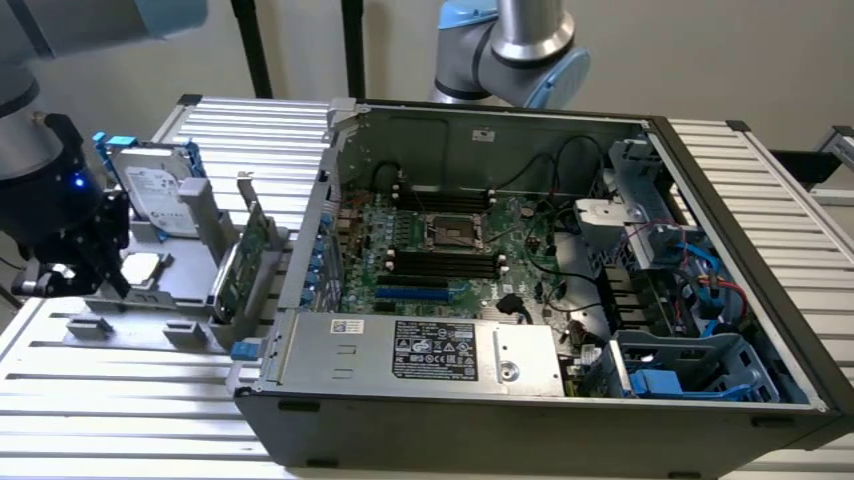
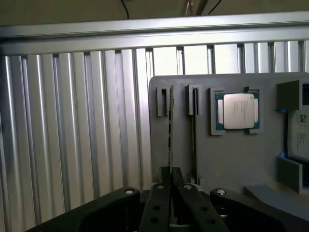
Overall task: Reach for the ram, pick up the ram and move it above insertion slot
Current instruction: 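Pick up the ram and move it above insertion slot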
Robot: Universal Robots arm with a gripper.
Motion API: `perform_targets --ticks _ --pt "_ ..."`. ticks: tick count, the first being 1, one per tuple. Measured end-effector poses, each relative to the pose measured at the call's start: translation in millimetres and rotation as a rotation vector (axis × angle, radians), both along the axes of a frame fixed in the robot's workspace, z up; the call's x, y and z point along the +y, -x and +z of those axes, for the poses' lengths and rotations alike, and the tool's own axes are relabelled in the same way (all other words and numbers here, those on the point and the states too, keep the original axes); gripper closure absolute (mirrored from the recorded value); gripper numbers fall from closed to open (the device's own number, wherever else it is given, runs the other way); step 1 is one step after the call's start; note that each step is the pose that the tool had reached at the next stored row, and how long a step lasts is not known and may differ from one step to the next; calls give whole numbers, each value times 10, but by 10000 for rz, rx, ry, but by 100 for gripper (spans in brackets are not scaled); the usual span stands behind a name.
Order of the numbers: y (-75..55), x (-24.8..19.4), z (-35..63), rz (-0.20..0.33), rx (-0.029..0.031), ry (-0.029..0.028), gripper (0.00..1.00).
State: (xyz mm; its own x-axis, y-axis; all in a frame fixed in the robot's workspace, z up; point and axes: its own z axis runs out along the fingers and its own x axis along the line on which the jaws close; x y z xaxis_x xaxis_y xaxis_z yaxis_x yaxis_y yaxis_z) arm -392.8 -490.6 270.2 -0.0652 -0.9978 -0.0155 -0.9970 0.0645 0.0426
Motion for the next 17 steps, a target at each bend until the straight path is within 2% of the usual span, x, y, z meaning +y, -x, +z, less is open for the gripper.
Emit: perform_targets --ticks 17 --pt "-333 0 772 174 18 -1 87"
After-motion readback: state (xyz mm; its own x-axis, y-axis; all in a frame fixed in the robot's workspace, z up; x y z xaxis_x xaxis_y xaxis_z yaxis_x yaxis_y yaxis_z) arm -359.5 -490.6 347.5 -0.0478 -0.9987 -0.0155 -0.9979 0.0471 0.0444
